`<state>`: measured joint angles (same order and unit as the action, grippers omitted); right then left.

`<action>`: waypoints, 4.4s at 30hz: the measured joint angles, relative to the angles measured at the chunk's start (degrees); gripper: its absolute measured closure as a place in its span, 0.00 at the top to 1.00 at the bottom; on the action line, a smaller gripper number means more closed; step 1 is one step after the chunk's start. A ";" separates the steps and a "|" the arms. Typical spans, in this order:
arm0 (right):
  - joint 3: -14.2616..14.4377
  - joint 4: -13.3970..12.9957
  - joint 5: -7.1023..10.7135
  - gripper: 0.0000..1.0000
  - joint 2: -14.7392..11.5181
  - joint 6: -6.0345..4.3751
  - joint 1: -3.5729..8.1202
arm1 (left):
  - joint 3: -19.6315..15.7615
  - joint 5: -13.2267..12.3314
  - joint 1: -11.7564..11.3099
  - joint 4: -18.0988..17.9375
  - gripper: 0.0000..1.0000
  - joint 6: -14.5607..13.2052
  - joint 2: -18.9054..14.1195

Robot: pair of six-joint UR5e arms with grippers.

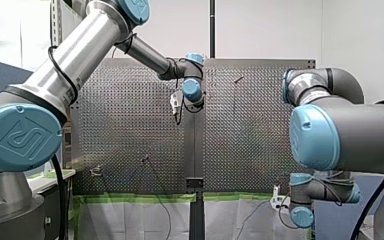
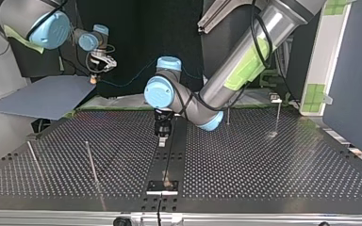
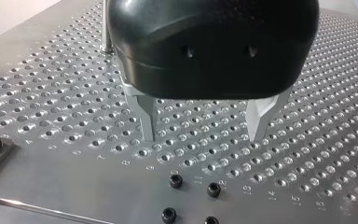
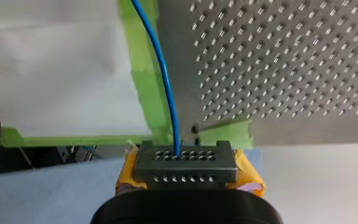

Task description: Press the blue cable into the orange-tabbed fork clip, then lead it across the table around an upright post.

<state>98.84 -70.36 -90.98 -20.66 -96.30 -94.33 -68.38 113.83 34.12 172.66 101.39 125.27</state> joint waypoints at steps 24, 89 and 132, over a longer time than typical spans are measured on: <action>0.72 14.15 -4.22 0.00 -14.14 -3.10 -7.44 | -0.03 -0.94 0.58 3.66 0.93 0.18 -1.21; 2.89 25.17 -6.84 0.00 -24.14 -1.80 -6.33 | 21.23 -17.82 0.92 28.20 0.91 -3.12 -6.08; 2.87 25.17 -6.76 0.00 -24.14 -1.63 -6.35 | 21.29 -17.99 0.89 37.50 0.91 -2.60 -6.15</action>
<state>101.71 -45.19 -97.74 -44.80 -97.92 -100.68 -47.09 95.84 35.00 210.16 98.80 119.12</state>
